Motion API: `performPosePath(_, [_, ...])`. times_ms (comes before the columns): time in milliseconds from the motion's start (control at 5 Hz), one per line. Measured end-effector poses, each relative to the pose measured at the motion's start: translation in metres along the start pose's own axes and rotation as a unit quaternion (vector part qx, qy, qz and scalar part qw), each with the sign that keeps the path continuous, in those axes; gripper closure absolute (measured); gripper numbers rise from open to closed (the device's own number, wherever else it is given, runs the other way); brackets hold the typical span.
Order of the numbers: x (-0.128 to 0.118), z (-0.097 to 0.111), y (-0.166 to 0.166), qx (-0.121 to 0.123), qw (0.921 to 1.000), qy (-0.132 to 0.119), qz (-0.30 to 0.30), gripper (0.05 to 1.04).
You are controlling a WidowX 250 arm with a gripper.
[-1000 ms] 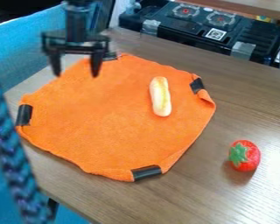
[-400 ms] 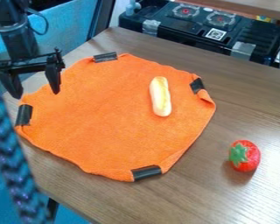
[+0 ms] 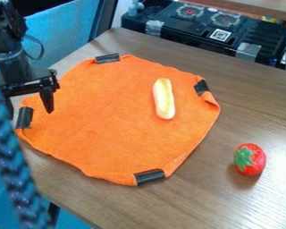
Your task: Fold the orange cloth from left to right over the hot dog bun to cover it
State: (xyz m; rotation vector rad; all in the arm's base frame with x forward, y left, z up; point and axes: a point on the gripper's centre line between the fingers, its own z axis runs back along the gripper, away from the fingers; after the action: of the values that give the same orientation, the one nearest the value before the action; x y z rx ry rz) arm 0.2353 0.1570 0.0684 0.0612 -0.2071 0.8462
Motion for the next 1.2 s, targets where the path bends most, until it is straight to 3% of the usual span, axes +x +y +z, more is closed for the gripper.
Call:
performPosePath(200, [0.0, -0.01, 0.007, 0.018, 0.9994, -0.023, 0.018, 0.085])
performPosePath(800, [0.001, -0.013, 0.013, 0.019, 0.9993, -0.032, 0.004, 0.085])
performPosePath(1200, [0.006, -0.017, 0.021, 0.034, 0.9985, -0.042, 0.006, 0.085])
